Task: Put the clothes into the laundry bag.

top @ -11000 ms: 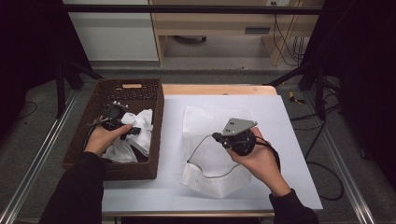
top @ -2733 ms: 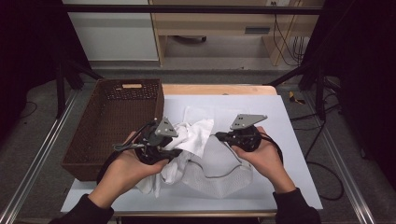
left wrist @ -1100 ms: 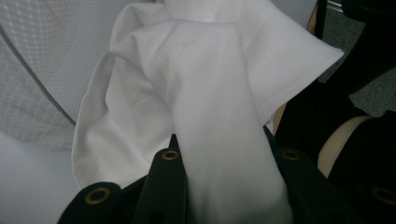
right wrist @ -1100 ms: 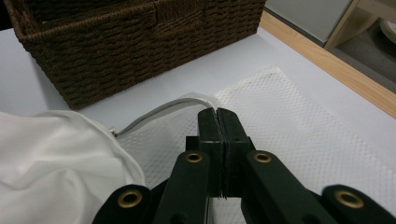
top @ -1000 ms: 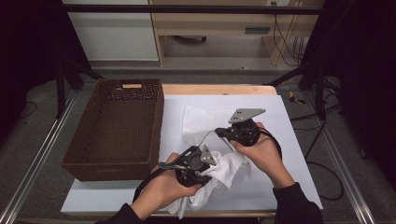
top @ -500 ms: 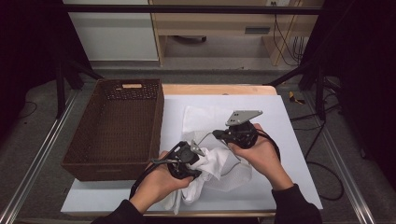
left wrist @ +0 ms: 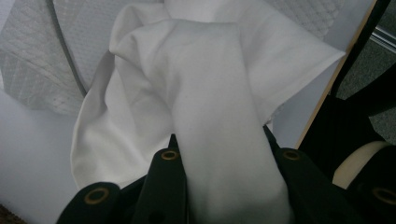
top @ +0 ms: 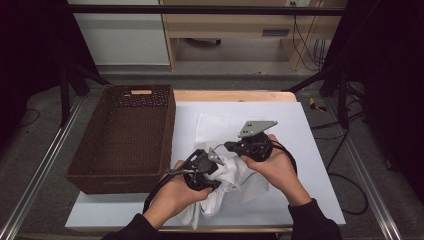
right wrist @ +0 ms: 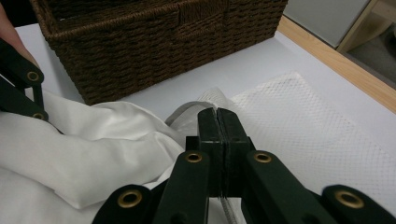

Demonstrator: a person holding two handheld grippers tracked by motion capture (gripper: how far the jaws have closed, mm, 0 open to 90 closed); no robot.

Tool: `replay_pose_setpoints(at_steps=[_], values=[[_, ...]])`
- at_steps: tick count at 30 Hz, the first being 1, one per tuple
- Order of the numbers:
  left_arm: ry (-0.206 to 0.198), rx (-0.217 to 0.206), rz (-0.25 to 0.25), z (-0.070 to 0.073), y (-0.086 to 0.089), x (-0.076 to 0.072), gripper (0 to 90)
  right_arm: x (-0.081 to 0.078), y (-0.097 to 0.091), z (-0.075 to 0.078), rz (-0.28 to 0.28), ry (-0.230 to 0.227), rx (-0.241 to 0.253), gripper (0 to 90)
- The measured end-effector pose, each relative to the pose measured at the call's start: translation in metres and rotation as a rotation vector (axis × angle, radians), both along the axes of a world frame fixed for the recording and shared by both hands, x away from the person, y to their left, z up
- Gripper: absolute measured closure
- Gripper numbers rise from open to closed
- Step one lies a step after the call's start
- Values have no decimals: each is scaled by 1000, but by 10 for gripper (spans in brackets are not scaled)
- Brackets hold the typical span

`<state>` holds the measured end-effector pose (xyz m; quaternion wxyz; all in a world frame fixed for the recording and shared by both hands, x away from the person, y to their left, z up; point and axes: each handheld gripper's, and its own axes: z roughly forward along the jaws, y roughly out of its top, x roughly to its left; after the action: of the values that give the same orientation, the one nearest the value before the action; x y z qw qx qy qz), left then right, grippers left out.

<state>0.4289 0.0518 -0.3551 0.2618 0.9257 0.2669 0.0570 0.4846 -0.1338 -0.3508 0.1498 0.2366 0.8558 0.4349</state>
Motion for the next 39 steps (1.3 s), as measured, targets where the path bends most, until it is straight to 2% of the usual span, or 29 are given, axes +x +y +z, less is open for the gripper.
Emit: replay_pose_setpoints(at_steps=[10, 18, 30, 34, 39], values=[[6, -13, 27, -12, -4, 12, 731, -2, 0, -1, 6, 3, 10, 898], [17, -39, 87, -23, 5, 24, 730, -5, 0, -2, 16, 9, 5, 898], [-4, -79, 75, -14, -3, 16, 724, -5, 3, -9, 18, 23, 9, 898], [-9, -84, 79, -16, -7, 19, 724, -4, 2, -9, 18, 21, 15, 898], [-25, -116, 96, -20, -12, 23, 722, -3, 1, -10, 15, 25, 34, 898]])
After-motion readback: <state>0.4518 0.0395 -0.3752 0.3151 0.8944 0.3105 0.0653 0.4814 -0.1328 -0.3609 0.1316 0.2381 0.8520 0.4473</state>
